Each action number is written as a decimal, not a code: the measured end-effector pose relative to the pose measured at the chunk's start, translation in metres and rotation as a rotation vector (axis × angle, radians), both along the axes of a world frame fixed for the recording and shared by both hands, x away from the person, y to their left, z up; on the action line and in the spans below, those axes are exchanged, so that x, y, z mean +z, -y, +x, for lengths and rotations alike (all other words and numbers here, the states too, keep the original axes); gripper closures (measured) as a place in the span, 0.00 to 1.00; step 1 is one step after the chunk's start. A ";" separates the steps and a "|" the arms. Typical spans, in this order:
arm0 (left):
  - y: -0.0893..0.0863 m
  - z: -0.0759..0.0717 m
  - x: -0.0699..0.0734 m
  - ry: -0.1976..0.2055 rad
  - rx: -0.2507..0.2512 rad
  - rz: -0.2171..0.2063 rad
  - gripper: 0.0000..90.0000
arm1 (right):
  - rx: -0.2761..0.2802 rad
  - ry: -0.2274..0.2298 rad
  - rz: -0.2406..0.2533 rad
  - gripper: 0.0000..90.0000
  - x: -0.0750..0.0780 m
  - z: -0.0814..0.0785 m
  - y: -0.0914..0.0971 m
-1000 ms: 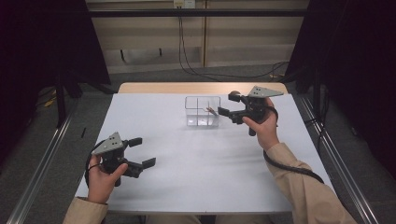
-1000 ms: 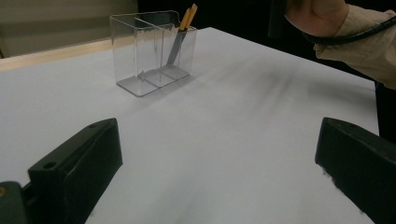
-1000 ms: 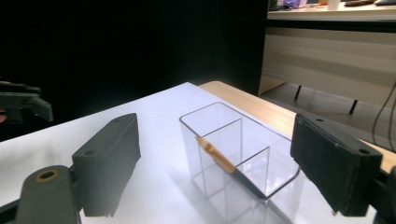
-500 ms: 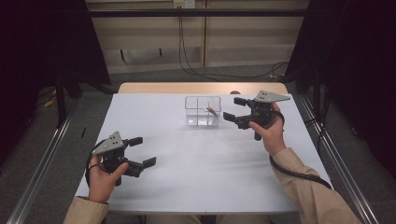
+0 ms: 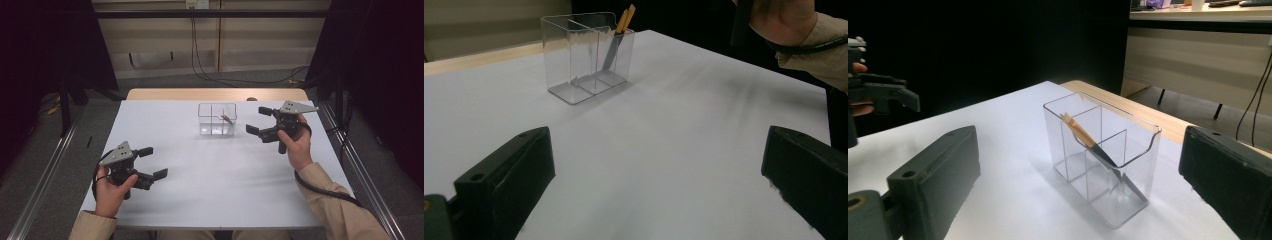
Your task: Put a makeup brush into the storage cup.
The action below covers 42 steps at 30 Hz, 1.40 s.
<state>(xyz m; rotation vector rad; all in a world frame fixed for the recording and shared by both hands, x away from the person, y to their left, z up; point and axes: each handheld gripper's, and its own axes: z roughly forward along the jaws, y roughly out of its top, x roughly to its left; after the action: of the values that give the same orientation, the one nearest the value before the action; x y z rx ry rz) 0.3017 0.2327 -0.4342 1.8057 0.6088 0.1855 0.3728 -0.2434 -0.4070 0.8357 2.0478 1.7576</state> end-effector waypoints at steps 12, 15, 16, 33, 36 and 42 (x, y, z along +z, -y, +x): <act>-0.001 -0.001 -0.001 0.002 -0.002 -0.004 0.01 | 0.031 0.015 -0.005 0.03 -0.001 -0.019 0.006; -0.002 -0.002 -0.001 0.001 -0.002 -0.005 0.01 | 0.032 0.016 -0.004 0.03 -0.001 -0.023 0.008; -0.002 -0.002 -0.001 0.001 -0.002 -0.008 0.01 | 0.032 0.016 -0.003 0.03 -0.001 -0.024 0.009; 0.000 0.000 0.000 0.008 -0.013 -0.004 0.01 | 0.021 0.009 0.008 0.03 -0.007 -0.043 0.025; 0.000 0.000 -0.001 0.009 -0.012 -0.004 0.01 | 0.019 0.007 0.014 0.03 -0.008 -0.047 0.028; 0.000 0.000 0.000 0.009 -0.009 -0.011 0.01 | 0.007 0.004 0.027 0.03 -0.010 -0.053 0.034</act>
<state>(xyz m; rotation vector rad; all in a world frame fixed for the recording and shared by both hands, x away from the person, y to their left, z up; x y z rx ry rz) 0.3017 0.2329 -0.4342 1.7955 0.5936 0.1837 0.3195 -0.2774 -0.4172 0.8328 2.0306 1.7936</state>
